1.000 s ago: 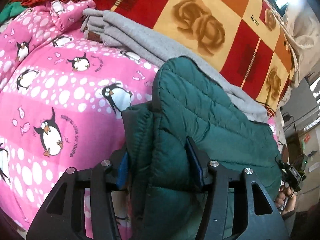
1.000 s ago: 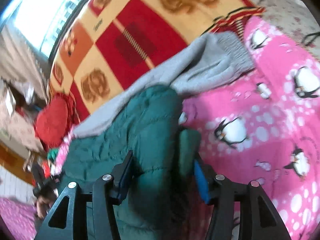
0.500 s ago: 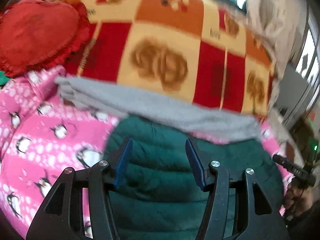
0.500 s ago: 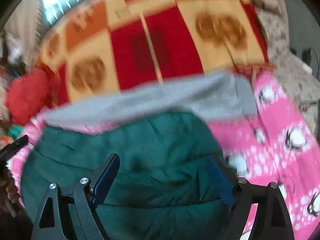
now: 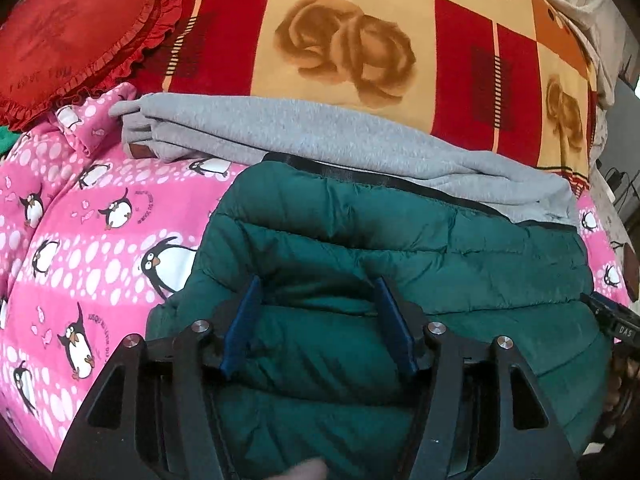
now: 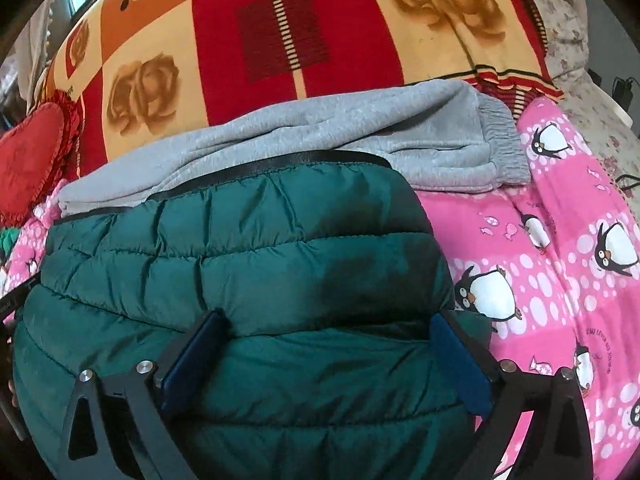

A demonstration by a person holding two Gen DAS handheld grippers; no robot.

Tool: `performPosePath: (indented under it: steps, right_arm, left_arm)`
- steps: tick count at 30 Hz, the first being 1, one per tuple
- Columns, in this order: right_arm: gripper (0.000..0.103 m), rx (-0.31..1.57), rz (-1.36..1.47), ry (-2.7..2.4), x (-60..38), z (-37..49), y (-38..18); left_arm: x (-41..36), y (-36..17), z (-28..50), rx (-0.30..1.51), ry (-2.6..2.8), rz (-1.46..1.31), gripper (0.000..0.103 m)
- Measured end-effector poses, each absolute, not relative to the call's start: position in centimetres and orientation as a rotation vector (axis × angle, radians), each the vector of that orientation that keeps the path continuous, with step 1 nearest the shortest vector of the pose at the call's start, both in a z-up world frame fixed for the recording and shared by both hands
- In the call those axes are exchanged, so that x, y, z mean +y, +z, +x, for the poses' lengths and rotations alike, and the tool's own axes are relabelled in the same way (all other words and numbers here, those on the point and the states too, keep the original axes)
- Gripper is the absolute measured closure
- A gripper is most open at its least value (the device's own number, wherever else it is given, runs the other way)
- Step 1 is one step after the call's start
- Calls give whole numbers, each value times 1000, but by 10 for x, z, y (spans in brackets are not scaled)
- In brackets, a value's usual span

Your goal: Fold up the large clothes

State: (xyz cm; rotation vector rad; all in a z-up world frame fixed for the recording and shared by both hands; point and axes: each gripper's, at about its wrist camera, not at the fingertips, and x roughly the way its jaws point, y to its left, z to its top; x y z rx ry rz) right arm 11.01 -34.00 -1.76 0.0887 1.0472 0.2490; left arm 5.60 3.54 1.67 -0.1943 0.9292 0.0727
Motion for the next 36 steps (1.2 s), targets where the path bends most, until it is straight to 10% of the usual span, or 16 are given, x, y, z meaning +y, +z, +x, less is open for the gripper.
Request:
performPosePath:
  steps: [8, 36]
  right_arm:
    - [0, 1005, 102, 239, -341, 105, -15]
    - [1, 797, 42, 269, -293, -43, 17]
  left_arm:
    - [46, 11, 58, 909, -21, -321, 22]
    - [-17, 18, -103, 852, 66, -108, 19]
